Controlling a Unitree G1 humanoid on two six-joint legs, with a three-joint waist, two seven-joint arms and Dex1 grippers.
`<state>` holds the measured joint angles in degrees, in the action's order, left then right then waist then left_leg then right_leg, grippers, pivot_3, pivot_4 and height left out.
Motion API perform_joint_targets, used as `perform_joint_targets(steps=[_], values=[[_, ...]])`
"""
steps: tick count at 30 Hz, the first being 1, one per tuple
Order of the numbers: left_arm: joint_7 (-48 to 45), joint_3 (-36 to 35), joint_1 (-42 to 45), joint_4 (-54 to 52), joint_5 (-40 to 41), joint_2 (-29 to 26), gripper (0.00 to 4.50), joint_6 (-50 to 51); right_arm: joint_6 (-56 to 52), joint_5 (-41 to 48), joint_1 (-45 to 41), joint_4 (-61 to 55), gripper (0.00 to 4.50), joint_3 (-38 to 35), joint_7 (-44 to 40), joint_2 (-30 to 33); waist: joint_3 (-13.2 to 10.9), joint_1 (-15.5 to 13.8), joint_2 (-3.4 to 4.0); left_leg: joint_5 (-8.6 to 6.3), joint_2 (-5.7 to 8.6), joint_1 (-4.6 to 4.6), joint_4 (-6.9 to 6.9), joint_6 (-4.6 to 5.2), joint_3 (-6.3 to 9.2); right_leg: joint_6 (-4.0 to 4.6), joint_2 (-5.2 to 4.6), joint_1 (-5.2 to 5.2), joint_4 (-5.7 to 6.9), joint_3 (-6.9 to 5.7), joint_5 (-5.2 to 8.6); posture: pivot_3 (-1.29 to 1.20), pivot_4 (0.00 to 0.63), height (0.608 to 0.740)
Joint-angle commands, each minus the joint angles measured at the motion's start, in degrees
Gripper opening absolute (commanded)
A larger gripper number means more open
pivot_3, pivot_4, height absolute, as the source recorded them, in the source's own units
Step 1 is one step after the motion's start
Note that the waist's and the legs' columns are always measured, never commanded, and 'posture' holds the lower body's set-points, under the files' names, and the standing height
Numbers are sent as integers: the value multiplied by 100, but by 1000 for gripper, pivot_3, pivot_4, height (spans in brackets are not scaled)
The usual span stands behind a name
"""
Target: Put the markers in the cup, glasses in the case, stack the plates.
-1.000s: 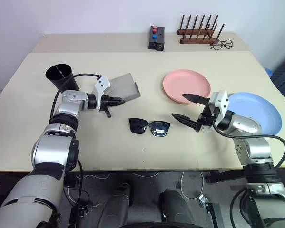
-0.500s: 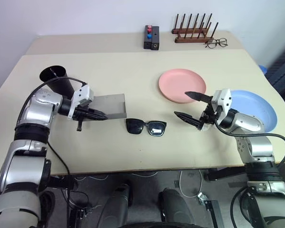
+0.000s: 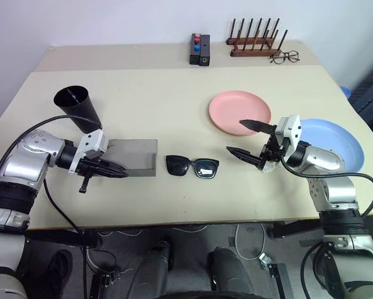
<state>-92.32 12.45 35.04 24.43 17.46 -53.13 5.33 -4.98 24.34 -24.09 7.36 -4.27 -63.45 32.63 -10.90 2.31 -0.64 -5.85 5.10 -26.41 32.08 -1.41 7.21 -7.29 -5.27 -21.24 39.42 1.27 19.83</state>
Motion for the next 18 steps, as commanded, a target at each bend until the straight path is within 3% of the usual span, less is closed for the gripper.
perform_joint_targets(steps=[1,14,18], values=[[-18,-145,-30,-74,16,56,61,-40,-393,481,190,-698,4500,-67,-384,233,0,-5,0,0,0,0,-1,0,0,0,-1,0,0,0,0,0,150,740],[-18,-218,-21,-77,53,142,61,223,-408,398,412,-1137,4500,76,-717,399,0,5,0,0,0,0,-1,0,-1,0,-16,-2,-1,-3,0,0,150,740],[-18,33,-103,-168,272,-60,1357,7,-377,384,382,-1075,4500,97,-728,393,0,8,0,0,1,0,0,0,-1,0,-18,-2,-1,-3,0,0,150,740]])
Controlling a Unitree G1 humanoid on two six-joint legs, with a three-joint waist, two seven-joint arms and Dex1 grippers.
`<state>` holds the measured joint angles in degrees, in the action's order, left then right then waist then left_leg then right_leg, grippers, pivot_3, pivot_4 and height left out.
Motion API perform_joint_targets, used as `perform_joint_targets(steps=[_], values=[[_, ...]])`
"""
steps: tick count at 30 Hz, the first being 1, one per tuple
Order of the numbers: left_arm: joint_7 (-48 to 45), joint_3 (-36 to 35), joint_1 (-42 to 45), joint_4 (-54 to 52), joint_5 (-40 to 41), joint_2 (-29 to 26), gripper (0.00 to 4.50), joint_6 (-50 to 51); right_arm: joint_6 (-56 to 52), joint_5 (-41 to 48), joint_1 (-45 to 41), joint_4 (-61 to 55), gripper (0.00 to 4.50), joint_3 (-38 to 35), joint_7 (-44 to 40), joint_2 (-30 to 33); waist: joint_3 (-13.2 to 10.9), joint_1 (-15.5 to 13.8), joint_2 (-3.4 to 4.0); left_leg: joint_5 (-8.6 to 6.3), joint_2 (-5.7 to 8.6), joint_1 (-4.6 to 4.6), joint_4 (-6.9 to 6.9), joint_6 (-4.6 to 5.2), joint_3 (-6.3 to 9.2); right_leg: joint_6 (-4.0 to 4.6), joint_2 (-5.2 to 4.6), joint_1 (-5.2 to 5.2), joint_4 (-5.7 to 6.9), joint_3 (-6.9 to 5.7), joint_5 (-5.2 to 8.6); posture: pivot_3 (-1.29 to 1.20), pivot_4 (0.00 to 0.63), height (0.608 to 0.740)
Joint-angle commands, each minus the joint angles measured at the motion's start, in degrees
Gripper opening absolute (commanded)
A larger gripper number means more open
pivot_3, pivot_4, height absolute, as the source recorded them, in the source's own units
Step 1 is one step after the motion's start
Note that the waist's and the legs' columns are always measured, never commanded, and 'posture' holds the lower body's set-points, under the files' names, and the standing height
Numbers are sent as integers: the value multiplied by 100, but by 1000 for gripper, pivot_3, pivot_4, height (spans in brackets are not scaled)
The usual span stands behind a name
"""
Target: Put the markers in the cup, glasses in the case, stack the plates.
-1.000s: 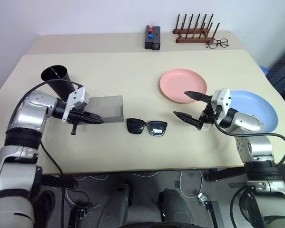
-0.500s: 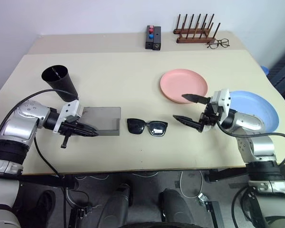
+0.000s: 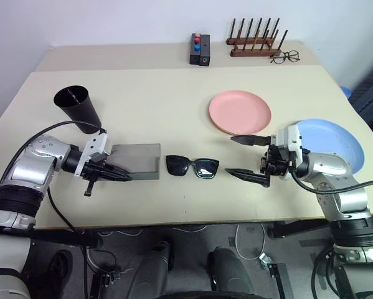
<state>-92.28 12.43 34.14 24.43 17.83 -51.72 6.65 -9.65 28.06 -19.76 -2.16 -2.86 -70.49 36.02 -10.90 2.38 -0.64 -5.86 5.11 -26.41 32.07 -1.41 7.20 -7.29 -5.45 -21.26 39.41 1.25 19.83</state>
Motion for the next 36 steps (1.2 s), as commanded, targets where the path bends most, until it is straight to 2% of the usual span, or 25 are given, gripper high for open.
perform_joint_targets(steps=[1,6,10,15,19,27,36], values=[[-22,54,-9,-168,262,-216,1930,-129,98,9,-57,-111,4500,-45,-29,54,0,1,0,0,0,0,-1,0,0,0,0,0,0,0,0,0,150,740],[-22,21,149,-54,279,-137,4415,-257,131,-31,-133,9,4500,-52,-34,37,0,-7,0,0,0,0,0,0,0,0,-2,-5,-1,0,0,0,150,740],[126,-148,1034,56,284,690,4469,127,221,-86,-243,275,4500,-147,4,58,0,-147,-2,0,2,0,9,0,7,0,0,-7,-5,-16,0,0,150,740],[366,214,1913,406,-155,1689,4469,424,355,-150,-466,731,4500,-241,-94,217,0,-164,-3,0,13,-4,14,4,4,-5,2,18,-12,-18,-2,0,150,740],[434,494,2441,1398,-696,2356,4469,3,370,-147,-403,701,4500,-274,-95,273,0,-106,-3,0,8,-2,8,5,-2,-6,9,16,-9,-16,-1,0,150,740],[263,733,3076,2899,-1429,3084,4469,-1019,328,-148,-101,321,4500,-381,187,245,-2,-66,-6,0,7,-4,12,5,-3,-6,10,15,-5,-18,-1,0,150,740],[510,851,3212,3835,-2135,3496,4469,-1790,335,-159,97,105,4500,-411,468,232,-3,-128,-7,0,9,-6,16,6,-2,-7,8,16,-6,-19,-1,0,150,740]])
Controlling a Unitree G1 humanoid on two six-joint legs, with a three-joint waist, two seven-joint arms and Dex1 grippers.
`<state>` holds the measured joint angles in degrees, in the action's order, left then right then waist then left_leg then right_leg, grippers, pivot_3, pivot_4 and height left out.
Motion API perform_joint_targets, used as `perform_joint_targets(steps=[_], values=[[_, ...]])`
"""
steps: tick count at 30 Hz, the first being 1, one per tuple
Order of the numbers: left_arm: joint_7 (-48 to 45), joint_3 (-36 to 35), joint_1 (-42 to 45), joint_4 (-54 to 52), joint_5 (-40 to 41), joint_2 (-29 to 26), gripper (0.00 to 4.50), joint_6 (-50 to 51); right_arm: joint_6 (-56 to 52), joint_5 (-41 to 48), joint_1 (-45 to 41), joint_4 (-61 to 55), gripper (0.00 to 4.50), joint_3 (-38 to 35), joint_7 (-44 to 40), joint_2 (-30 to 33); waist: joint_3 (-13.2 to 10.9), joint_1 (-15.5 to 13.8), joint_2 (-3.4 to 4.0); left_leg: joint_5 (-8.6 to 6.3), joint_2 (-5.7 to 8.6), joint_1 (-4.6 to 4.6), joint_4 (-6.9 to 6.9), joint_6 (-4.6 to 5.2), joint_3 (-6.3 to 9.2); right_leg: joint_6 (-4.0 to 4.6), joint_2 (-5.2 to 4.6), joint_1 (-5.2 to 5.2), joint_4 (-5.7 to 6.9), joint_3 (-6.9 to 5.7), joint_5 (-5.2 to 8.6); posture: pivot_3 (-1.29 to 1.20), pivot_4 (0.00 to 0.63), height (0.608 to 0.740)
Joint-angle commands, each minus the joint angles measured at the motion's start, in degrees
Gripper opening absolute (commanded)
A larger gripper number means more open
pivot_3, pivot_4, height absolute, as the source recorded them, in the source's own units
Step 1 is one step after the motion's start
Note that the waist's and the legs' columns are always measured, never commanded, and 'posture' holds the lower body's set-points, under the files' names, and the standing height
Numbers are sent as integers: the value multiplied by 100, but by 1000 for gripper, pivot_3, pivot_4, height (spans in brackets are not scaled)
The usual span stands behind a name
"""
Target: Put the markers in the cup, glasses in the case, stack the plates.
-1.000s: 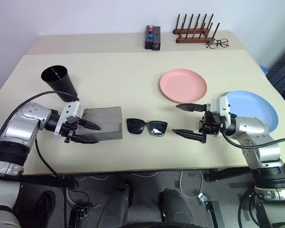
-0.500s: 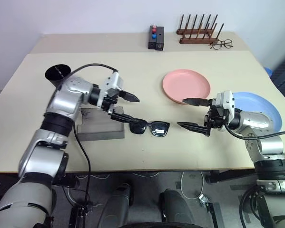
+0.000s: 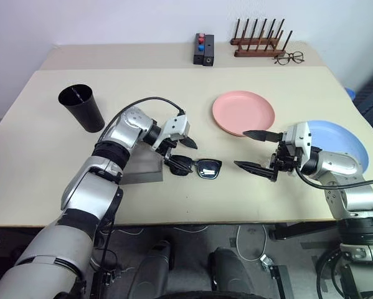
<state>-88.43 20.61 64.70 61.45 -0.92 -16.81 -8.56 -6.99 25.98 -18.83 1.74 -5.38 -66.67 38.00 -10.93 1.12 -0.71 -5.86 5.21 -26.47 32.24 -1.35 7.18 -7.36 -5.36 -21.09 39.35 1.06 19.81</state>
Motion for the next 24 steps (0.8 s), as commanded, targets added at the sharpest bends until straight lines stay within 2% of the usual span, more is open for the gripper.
perform_joint_targets(steps=[1,4,5,7,11,22,23,24], values=[[203,34,155,202,-324,35,4469,-336,64,56,17,-309,4500,-157,110,32,0,0,0,0,0,0,0,0,0,0,0,0,0,0,0,0,150,740],[305,-101,178,311,-316,156,4469,-351,58,63,61,-376,4500,-149,168,33,0,-3,0,0,0,1,0,0,1,0,1,0,1,0,0,0,150,740],[335,-129,177,328,-322,173,4231,-392,56,58,76,-396,4500,-145,188,32,0,-4,-1,0,0,0,0,0,1,0,0,0,1,-1,0,0,150,740],[415,-188,185,381,-337,180,3587,-407,64,36,101,-428,4500,-136,229,30,0,-5,-1,0,0,0,1,0,1,0,0,1,0,-1,0,0,150,740],[378,-269,153,404,-355,159,1631,-412,48,52,142,-468,4500,-130,262,43,0,-4,-1,0,0,0,1,0,3,0,1,1,1,-2,0,0,150,740],[278,-326,141,392,-453,195,1631,-428,164,-51,54,-360,4500,-71,306,-18,0,-3,-1,0,1,2,4,0,5,0,1,6,1,-5,0,0,150,740],[222,-330,140,390,-444,207,1067,-384,172,-57,60,-357,4500,-73,305,-19,0,-2,-1,0,1,2,4,0,6,0,2,6,1,-5,0,0,150,740],[172,-335,138,386,-440,215,752,-354,181,-64,67,-357,4500,-74,304,-21,0,-3,-1,0,1,3,3,0,6,0,2,6,1,-5,0,0,150,740]])
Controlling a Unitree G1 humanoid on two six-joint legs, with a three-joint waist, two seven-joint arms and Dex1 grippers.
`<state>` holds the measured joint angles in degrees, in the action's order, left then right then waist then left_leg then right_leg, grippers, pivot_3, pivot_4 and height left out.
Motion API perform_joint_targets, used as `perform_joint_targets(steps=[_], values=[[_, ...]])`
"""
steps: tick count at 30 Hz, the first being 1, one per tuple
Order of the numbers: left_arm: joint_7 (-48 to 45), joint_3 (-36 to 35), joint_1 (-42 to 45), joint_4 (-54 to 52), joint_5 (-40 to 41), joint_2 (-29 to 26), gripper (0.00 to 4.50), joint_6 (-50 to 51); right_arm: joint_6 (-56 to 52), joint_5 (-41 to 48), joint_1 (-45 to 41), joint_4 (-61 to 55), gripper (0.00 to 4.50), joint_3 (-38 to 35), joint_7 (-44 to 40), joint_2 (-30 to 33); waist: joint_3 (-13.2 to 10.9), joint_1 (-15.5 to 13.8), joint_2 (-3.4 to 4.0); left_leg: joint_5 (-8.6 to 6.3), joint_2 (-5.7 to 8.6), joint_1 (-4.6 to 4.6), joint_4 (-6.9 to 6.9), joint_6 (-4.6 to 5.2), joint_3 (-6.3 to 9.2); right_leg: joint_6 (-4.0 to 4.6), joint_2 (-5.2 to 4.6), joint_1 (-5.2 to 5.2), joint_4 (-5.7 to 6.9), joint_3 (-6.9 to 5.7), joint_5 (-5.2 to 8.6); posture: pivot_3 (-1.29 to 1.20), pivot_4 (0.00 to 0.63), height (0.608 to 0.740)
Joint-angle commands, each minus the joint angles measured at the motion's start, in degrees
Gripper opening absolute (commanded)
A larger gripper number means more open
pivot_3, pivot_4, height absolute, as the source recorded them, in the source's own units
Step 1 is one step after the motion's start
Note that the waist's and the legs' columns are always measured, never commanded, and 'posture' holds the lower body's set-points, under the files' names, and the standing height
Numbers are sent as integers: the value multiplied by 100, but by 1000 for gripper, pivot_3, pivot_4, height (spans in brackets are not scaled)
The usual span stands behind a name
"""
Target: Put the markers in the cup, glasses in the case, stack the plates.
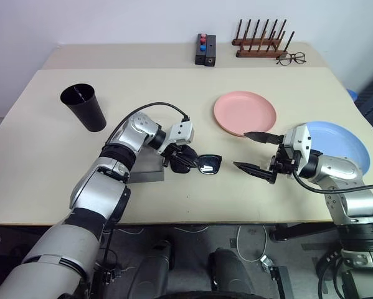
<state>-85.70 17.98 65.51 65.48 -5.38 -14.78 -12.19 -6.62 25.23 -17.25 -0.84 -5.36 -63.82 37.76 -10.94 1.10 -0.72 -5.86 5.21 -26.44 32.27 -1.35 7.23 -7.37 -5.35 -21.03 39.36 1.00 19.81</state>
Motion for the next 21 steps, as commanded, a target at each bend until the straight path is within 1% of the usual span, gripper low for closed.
perform_joint_targets(steps=[1,2,4,8,13,17,21], values=[[-129,-89,54,-21,2,22,276,21,157,-1,-86,-90,4500,-77,16,4,1,-10,1,0,0,1,0,0,0,0,0,2,0,0,0,0,150,740],[-150,-109,56,-25,4,32,9,39,170,-10,-83,-83,4500,-79,16,3,4,-21,4,0,0,6,1,0,1,0,0,9,-1,-3,0,0,150,740],[-160,-146,64,-29,-1,46,9,56,192,-22,-83,-68,4500,-79,19,2,5,-28,4,0,1,22,7,-1,8,0,0,33,-3,-11,0,0,150,740],[-307,-308,176,-49,143,79,9,324,241,-58,-84,-17,4500,-71,23,-1,5,-27,4,-1,1,24,18,-1,22,0,1,43,-3,-20,0,0,150,740],[-658,-467,455,-254,474,-16,9,1226,278,-77,-110,30,4500,-59,6,-10,3,-18,3,-1,3,15,20,-1,28,0,1,38,-3,-26,0,0,150,740],[-680,-189,670,-776,1206,-429,9,2215,299,-99,-141,60,4500,-42,-2,-36,0,15,1,-1,3,0,25,-1,35,0,4,26,-2,-30,0,0,150,740],[-680,269,587,-1417,1812,-1146,9,2688,327,-128,-195,112,4500,-3,-5,-83,0,98,3,-1,1,3,15,-1,35,1,7,24,-2,-27,1,0,150,740]])
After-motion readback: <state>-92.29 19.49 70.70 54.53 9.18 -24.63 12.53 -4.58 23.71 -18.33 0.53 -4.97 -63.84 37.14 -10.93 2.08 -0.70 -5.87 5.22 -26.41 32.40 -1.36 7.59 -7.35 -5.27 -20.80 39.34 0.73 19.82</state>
